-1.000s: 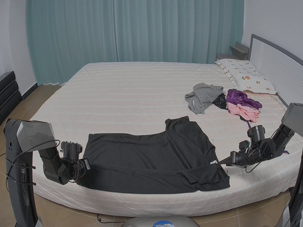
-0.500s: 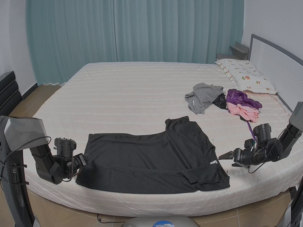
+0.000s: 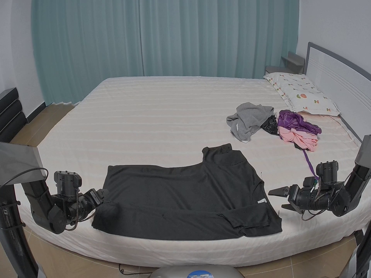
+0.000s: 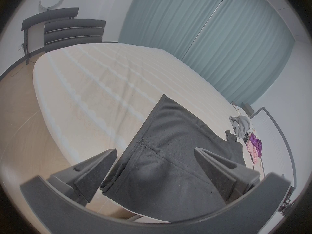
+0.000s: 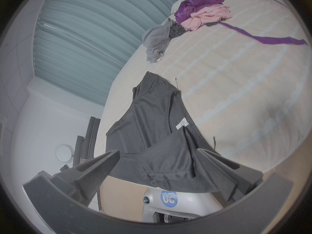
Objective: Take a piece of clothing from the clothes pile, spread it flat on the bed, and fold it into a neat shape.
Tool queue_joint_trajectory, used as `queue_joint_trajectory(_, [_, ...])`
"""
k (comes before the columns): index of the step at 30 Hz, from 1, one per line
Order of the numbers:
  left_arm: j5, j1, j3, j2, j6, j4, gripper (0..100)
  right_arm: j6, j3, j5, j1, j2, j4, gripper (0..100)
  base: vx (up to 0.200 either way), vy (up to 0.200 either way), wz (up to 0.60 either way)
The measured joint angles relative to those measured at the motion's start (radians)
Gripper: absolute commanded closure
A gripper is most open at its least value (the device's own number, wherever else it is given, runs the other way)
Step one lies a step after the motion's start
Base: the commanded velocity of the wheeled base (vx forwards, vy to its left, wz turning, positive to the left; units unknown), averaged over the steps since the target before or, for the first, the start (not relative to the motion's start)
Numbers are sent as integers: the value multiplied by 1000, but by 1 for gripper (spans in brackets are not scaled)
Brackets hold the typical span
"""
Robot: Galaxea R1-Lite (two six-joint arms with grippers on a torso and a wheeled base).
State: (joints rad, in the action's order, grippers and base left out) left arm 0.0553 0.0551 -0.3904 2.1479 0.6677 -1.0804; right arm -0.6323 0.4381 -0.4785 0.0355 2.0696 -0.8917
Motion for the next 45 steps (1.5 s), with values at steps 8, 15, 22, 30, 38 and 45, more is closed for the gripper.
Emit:
queue_joint_trajectory(8, [-75,-12,24,6,4,0,0,-3,-23,-5,1,28,-15,0,0,0,0])
queue_joint_trajectory(15, [-194,-42,30,11,-4,4,0,36,-22,-4,10,48,-16,0,0,0,0])
queue_joint_trajectory(22, [-256,-67,20,24,-7,1,0,83,26,6,51,112,-39,0,0,0,0])
queue_joint_trajectory(30, [-288,-95,-4,61,-6,-1,0,116,114,12,60,193,-40,0,0,0,0])
queue_joint_trajectory(38, [-287,-97,-16,89,-6,-5,0,150,144,25,66,236,-35,0,0,0,0])
queue_joint_trajectory(45, [-285,-94,-17,90,-6,-5,0,187,146,58,76,257,-36,0,0,0,0])
